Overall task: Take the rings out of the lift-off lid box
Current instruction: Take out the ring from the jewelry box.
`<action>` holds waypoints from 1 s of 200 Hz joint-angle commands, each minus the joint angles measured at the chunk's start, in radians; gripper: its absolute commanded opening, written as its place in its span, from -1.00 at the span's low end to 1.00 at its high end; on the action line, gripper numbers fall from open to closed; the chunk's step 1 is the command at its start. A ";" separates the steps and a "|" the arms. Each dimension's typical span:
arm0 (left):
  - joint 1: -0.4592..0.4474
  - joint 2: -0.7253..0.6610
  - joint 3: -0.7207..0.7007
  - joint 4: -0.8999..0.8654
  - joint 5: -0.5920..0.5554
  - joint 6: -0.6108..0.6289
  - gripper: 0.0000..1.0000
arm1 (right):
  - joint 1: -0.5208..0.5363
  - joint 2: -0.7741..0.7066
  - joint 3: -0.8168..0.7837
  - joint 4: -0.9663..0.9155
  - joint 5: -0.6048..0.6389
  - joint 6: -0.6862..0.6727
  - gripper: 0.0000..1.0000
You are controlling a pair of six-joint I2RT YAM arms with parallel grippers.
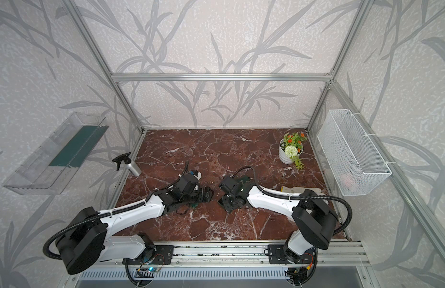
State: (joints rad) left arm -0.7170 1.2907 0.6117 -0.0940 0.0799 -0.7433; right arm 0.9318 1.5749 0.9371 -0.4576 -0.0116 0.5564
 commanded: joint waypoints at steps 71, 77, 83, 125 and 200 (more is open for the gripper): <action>0.005 -0.012 0.005 -0.016 -0.009 -0.010 0.76 | 0.011 0.085 0.097 -0.048 0.077 -0.002 -0.45; 0.005 -0.009 0.005 -0.016 -0.007 -0.010 0.76 | 0.011 0.090 0.098 -0.054 0.083 0.001 -0.46; 0.005 -0.006 0.007 -0.016 -0.005 -0.010 0.76 | 0.011 0.094 0.098 -0.055 0.083 0.000 -0.48; 0.004 0.005 0.012 -0.011 0.007 -0.016 0.76 | 0.012 0.121 0.091 -0.038 0.086 0.002 -0.54; 0.004 0.032 0.014 0.008 0.032 -0.024 0.76 | 0.010 0.163 0.100 -0.035 0.110 0.022 -0.88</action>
State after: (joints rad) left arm -0.7170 1.3003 0.6128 -0.0879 0.0990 -0.7521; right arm 0.9398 1.7275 1.0203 -0.4728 0.0669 0.5610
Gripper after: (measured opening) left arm 0.880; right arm 0.076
